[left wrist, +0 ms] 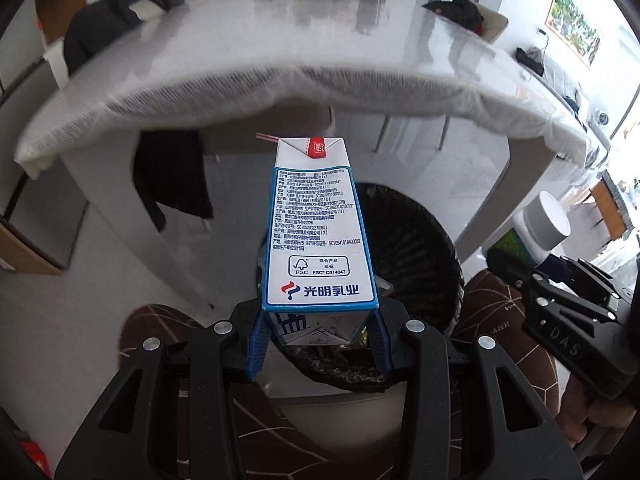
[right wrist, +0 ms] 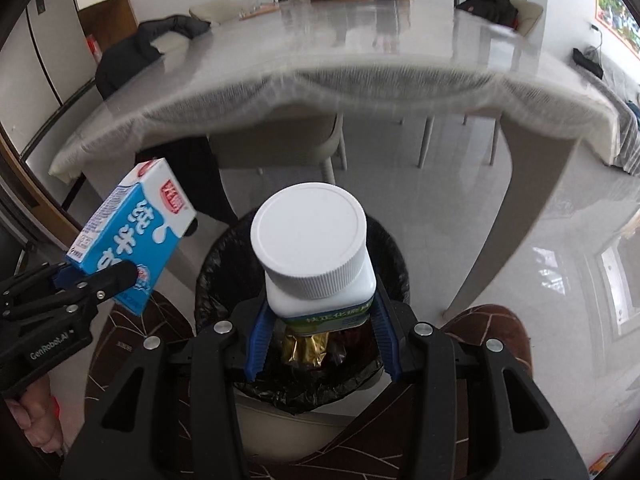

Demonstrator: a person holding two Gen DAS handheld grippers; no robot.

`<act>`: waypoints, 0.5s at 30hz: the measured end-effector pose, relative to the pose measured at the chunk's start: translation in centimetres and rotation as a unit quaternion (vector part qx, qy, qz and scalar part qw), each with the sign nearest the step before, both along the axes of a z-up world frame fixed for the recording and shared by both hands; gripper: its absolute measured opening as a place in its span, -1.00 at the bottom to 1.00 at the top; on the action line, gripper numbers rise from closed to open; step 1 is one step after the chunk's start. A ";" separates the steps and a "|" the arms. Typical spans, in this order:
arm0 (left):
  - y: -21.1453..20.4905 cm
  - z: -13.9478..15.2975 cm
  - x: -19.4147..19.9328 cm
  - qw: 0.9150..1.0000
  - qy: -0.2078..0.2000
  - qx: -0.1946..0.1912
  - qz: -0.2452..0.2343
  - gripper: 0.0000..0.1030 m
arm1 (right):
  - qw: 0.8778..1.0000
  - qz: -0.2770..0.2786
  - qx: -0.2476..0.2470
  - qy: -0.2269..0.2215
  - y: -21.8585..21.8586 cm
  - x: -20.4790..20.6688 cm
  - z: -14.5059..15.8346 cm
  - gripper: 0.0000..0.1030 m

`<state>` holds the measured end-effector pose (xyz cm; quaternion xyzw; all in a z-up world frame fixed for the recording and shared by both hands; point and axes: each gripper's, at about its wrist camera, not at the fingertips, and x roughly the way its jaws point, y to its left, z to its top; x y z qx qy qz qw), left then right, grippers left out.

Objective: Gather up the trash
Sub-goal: 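Carry the milk carton and the pill bottle over the black trash bin, then open the left gripper over the bin while the right releases the pill bottle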

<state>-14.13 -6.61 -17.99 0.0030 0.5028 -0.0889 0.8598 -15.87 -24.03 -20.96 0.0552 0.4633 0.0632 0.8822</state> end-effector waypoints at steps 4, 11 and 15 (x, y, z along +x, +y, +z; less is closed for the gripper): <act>-0.9 -2.8 0.9 1.000 0.025 -0.001 -0.009 -0.20 | 1.000 -0.003 -0.005 0.016 -0.3 0.4 -1.9 -0.17; -3.4 -5.7 2.1 0.998 0.050 -0.002 -0.023 -0.20 | 0.999 -0.019 -0.017 0.021 -1.5 0.6 -2.5 -0.17; -4.6 -6.7 2.9 0.998 0.052 -0.002 -0.031 -0.20 | 0.999 -0.026 -0.021 0.019 -2.4 0.4 -2.3 -0.17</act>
